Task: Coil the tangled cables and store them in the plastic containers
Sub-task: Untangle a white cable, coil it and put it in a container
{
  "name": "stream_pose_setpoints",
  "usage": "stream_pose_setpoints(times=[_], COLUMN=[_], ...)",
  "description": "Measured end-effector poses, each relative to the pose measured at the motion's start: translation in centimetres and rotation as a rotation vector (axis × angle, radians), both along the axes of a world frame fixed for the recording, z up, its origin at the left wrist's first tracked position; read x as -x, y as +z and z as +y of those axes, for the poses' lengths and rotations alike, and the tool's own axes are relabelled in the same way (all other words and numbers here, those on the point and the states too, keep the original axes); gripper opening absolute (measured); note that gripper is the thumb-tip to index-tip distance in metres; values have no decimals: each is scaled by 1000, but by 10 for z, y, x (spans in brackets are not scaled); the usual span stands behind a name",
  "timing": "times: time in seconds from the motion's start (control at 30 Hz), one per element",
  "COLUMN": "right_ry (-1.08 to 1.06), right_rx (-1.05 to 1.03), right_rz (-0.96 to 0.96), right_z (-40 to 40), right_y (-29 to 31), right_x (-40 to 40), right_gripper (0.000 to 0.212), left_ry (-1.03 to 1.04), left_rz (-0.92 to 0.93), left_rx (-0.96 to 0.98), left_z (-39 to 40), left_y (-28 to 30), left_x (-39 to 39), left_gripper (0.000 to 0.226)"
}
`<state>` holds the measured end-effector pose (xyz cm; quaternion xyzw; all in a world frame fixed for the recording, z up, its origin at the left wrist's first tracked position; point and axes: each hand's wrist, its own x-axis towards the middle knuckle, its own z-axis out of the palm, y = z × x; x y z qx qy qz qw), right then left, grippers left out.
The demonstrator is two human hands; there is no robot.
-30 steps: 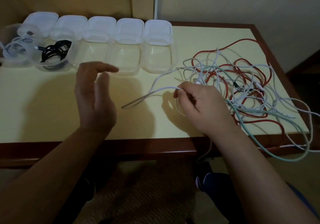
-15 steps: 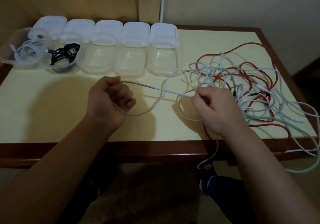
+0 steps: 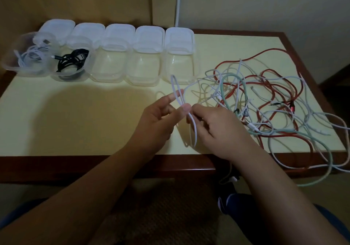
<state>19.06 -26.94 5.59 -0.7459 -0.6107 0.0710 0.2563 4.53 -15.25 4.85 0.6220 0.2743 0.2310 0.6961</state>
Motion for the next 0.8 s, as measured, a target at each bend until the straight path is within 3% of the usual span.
stream_pose_setpoints(times=[0.07, 0.17, 0.27, 0.37, 0.47, 0.53, 0.6, 0.8], right_ry=[27, 15, -28, -21, 47, 76, 61, -109], right_rx=[-2, 16, 38, 37, 67, 77, 61, -11], right_rz=[-3, -2, -3, -9, -25, -11, 2, 163], right_z=[-1, -3, -6, -6, -1, 2, 2, -10], right_y=[-1, -2, -3, -2, -3, -5, -5, 2], right_x=[1, -4, -14, -13, 0, 4, 1, -25], right_gripper=[21, 18, 23, 26, 33, 31, 24, 33], left_ry=[71, 160, 209, 66, -61, 62, 141, 430], left_rz=[-16, -18, -29, -68, 2, 45, 33, -156], left_rx=[87, 198, 224, 199, 58, 20, 37, 388], left_z=[-1, 7, 25, 28, 5, -2, 2, 53], left_y=[-1, -6, -5, -1, -5, -7, -7, 5], left_x=[-6, -9, -5, 2, 3, -1, -2, 7], left_gripper=[14, 35, 34, 8, 29, 12, 14, 17])
